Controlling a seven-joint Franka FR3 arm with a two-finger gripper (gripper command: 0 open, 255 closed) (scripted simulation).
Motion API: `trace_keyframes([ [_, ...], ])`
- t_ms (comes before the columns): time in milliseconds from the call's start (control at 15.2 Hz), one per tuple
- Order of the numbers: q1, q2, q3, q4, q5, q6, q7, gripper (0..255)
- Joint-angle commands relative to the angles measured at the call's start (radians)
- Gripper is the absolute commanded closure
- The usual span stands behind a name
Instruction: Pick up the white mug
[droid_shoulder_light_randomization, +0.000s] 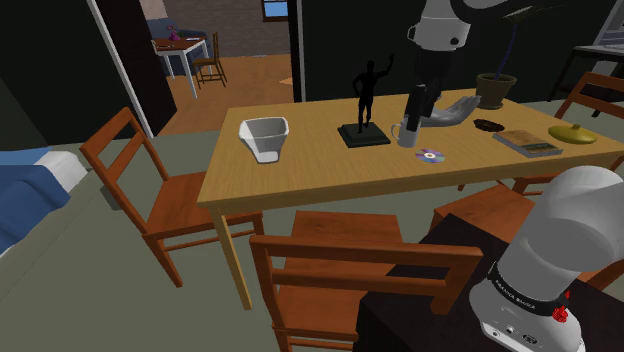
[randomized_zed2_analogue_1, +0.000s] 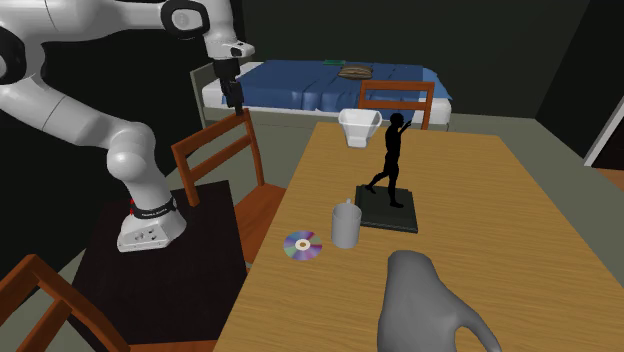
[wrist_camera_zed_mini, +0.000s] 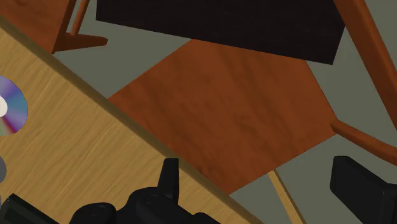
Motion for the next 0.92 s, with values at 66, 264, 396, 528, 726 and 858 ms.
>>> trace_keyframes([
  [66,-0.007,0.019,-0.019,0.000,-0.013,0.017,-0.023,0],
  [264,-0.028,0.084,-0.077,0.006,-0.049,0.067,-0.090,0],
  [396,-0.041,0.133,-0.114,0.017,-0.070,0.100,-0.134,0],
  [528,-0.052,0.186,-0.151,0.033,-0.088,0.133,-0.178,0],
  [726,-0.066,0.273,-0.204,0.067,-0.108,0.180,-0.243,0],
  [858,-0.074,0.335,-0.238,0.096,-0.116,0.210,-0.287,0],
])
